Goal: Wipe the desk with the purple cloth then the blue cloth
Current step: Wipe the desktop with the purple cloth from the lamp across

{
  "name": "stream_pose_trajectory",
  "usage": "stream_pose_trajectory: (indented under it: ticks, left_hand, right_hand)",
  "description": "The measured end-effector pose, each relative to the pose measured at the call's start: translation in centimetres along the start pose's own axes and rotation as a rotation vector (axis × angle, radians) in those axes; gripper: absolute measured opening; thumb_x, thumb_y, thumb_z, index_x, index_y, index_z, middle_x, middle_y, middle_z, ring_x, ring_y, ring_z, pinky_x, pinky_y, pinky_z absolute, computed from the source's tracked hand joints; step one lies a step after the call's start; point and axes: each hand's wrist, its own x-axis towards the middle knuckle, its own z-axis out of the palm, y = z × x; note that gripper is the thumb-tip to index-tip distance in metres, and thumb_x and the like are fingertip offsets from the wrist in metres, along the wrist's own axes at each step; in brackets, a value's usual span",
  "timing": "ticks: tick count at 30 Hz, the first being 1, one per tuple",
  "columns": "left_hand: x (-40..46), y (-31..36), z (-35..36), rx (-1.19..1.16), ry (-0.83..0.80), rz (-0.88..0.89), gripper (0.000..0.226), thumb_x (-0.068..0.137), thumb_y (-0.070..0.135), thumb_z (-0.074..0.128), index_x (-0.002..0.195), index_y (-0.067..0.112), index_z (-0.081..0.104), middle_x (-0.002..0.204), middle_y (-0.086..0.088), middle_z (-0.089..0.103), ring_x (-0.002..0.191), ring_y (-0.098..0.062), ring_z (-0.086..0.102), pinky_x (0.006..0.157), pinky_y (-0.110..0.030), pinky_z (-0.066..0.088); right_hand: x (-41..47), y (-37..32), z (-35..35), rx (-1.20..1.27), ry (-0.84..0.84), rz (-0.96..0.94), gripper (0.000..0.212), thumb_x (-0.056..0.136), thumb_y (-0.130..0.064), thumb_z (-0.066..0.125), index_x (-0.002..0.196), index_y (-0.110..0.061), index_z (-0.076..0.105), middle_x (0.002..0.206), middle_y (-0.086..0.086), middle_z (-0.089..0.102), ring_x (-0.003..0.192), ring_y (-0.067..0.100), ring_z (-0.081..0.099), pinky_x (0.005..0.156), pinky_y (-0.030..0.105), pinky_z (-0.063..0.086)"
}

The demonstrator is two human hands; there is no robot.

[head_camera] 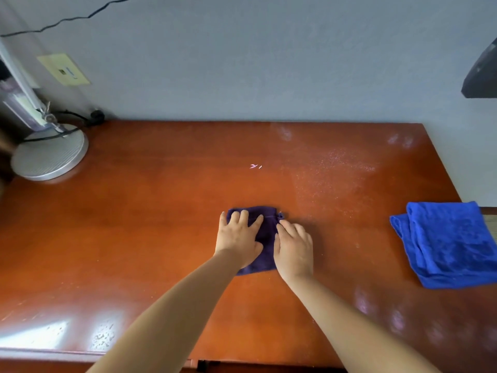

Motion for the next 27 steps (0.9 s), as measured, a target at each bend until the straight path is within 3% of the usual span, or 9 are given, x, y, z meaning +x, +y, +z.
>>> stream_pose_trajectory:
  ticks: [4,7,11,16,18,20,23,27]
  left_hand:
    - [-0.1,0.1,0.4,-0.040,0.023,-0.007,0.065,0.092,0.039,0.038,0.152,0.028,0.017,0.140,-0.007,0.031,0.122,-0.025,0.033,0.102,-0.041,0.027]
    - [-0.3,0.2,0.6,-0.067,0.012,-0.014,0.065,0.093,0.039,0.037,0.153,0.028,0.015,0.141,-0.007,0.029,0.122,-0.025,0.032,0.099,-0.039,0.030]
    - [-0.4,0.2,0.8,-0.086,-0.002,-0.022,0.065,0.094,0.038,0.036,0.153,0.029,0.012,0.145,-0.008,0.025,0.126,-0.027,0.029,0.102,-0.040,0.029]
    - [-0.3,0.3,0.9,-0.074,0.001,-0.021,0.064,0.094,0.037,0.035,0.153,0.028,0.011,0.147,-0.009,0.024,0.128,-0.028,0.028,0.106,-0.041,0.028]
    - [-0.4,0.3,1.1,-0.066,0.012,-0.026,0.064,0.095,0.037,0.035,0.153,0.028,0.011,0.146,-0.008,0.024,0.128,-0.028,0.029,0.107,-0.041,0.028]
    - [-0.4,0.3,1.2,-0.062,0.020,-0.026,0.064,0.095,0.037,0.034,0.153,0.028,0.011,0.146,-0.008,0.024,0.127,-0.027,0.029,0.108,-0.041,0.027]
    - [-0.4,0.3,1.3,-0.056,0.021,-0.020,0.064,0.095,0.037,0.034,0.153,0.028,0.010,0.146,-0.008,0.023,0.128,-0.028,0.028,0.109,-0.041,0.026]
    - [-0.4,0.3,1.5,-0.059,0.022,-0.018,0.064,0.095,0.038,0.034,0.153,0.028,0.009,0.147,-0.008,0.023,0.128,-0.028,0.028,0.109,-0.043,0.026]
  right_hand:
    - [0.0,0.4,0.1,0.041,0.041,-0.076,0.030,0.066,0.005,0.077,0.093,-0.006,0.074,0.097,0.001,0.072,0.088,0.024,0.066,0.073,0.036,0.054]
    - [0.3,1.0,0.0,0.165,0.022,-0.069,0.029,0.068,0.013,0.071,0.092,-0.002,0.074,0.098,0.006,0.073,0.087,0.026,0.069,0.075,0.035,0.057]
    - [1.1,1.1,-0.6,0.340,-0.008,0.183,0.023,0.090,-0.001,0.057,0.108,-0.006,0.070,0.109,0.004,0.070,0.098,0.024,0.065,0.083,0.028,0.048]
    - [3.0,0.9,-1.1,0.503,-0.047,0.530,0.037,0.094,-0.011,0.058,0.131,-0.011,0.057,0.106,0.001,0.068,0.099,0.023,0.063,0.088,0.033,0.048]
    - [3.2,1.1,-0.9,0.546,-0.075,0.583,0.041,0.092,-0.009,0.059,0.133,-0.012,0.055,0.108,0.000,0.065,0.097,0.025,0.065,0.091,0.039,0.050]
    - [3.3,1.2,-0.8,0.546,-0.072,0.597,0.042,0.091,-0.005,0.060,0.132,-0.012,0.056,0.116,0.002,0.060,0.099,0.026,0.064,0.091,0.041,0.051]
    - [3.4,1.6,-1.0,0.464,-0.104,0.594,0.038,0.091,-0.006,0.059,0.129,-0.012,0.059,0.128,0.003,0.053,0.111,0.023,0.058,0.093,0.030,0.046]
    - [4.2,1.8,-1.5,0.305,-0.229,0.506,0.033,0.094,-0.020,0.058,0.127,-0.019,0.062,0.129,-0.003,0.049,0.106,0.018,0.058,0.086,0.028,0.045]
